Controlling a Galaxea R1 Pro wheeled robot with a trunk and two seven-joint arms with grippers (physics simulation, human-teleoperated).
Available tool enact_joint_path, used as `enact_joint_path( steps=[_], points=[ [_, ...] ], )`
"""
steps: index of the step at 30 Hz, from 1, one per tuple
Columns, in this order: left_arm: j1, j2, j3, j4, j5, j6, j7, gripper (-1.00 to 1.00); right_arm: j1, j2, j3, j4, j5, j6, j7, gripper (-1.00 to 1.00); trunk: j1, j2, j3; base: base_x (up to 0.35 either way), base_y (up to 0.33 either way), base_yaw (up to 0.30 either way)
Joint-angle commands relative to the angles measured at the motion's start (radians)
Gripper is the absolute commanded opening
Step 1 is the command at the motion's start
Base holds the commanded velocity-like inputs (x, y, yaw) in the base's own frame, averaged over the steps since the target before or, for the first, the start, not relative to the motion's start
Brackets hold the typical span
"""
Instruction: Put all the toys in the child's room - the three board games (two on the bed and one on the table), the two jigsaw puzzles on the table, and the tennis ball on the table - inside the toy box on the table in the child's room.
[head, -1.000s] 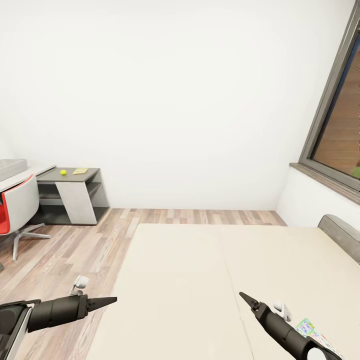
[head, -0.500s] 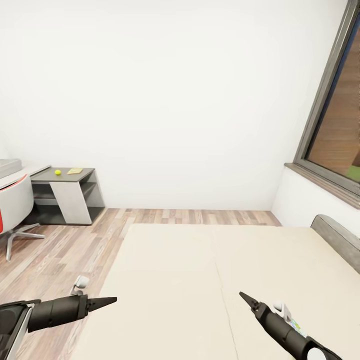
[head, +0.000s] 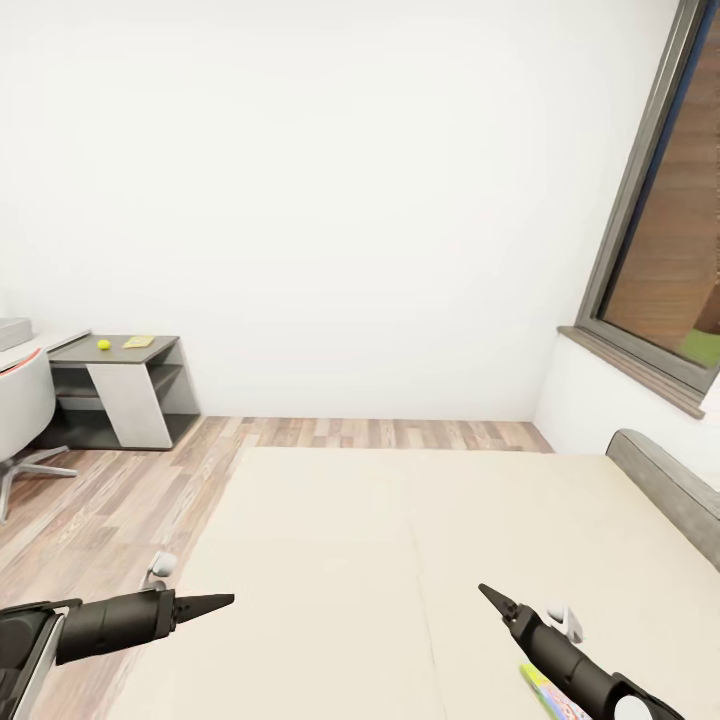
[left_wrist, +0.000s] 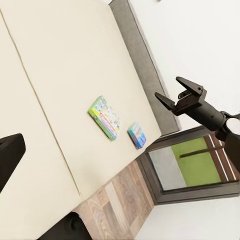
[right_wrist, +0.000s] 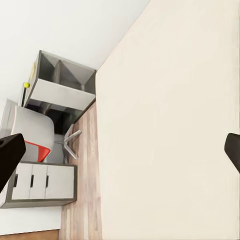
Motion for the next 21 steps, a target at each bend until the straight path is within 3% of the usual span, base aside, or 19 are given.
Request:
enact_joint_path(
  steps=[1,11,21],
  points=[
    [-0.001,0.000,0.000,-0.001,-0.001,0.011,-0.004,1.00,-0.001,0.000,-0.002,0.000,-0.004,0.007,0.001,1.00,0.001,-0.002,-0.002,0.000,-0.224,0.000],
    [-0.001,0.000,0.000,-0.001,-0.001,0.011,-0.005,1.00,-0.001,0.000,-0.002,0.000,-0.004,0.007,0.001,1.00,0.001,-0.002,-0.002,0.000,-0.212,0.000],
    [-0.001,0.000,0.000,-0.001,-0.001,0.010,-0.005,1.00,-0.001,0.000,-0.002,0.000,-0.004,0.007,0.001,1.00,0.001,-0.002,-0.002,0.000,-0.057,0.000]
  ],
)
